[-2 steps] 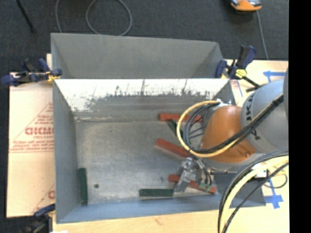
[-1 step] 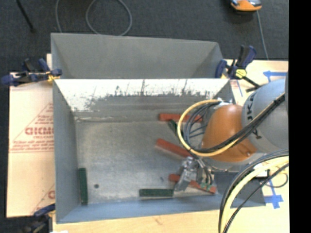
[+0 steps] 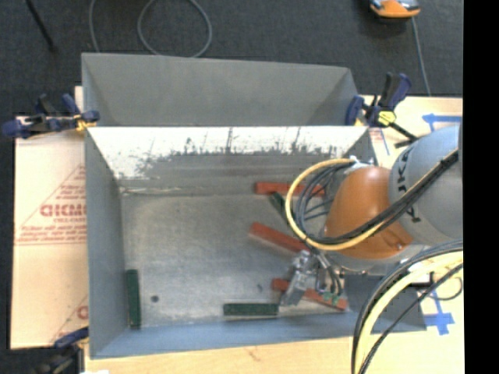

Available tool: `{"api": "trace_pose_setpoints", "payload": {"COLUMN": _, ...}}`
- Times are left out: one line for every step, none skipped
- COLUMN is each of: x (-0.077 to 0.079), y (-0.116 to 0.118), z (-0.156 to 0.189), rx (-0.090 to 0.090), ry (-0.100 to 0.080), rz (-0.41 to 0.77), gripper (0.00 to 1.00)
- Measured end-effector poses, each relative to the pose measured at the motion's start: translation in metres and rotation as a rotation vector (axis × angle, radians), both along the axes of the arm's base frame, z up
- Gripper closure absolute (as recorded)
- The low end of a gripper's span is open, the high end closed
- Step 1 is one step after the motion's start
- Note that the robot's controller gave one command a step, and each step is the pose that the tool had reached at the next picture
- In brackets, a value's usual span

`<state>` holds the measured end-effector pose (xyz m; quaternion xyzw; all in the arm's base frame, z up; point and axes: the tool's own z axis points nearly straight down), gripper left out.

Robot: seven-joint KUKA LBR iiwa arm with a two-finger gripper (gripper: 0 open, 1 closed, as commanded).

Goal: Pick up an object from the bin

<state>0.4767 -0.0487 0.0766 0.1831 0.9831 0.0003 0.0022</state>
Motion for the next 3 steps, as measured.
{"api": "trace_pose_setpoints", "payload": {"x": 0.001, "y": 0.0, "z": 0.002, "rx": 0.0, "ry": -0.001, "rz": 0.0, "gripper": 1.0}}
{"api": "trace_pose_setpoints", "payload": {"x": 0.002, "y": -0.002, "z": 0.057, "rx": 0.0, "ry": -0.003, "rz": 0.001, "gripper": 1.0}}
{"api": "trace_pose_setpoints", "payload": {"x": 0.005, "y": -0.003, "z": 0.125, "rx": -0.001, "ry": -0.005, "rz": 0.004, "gripper": 1.0}}
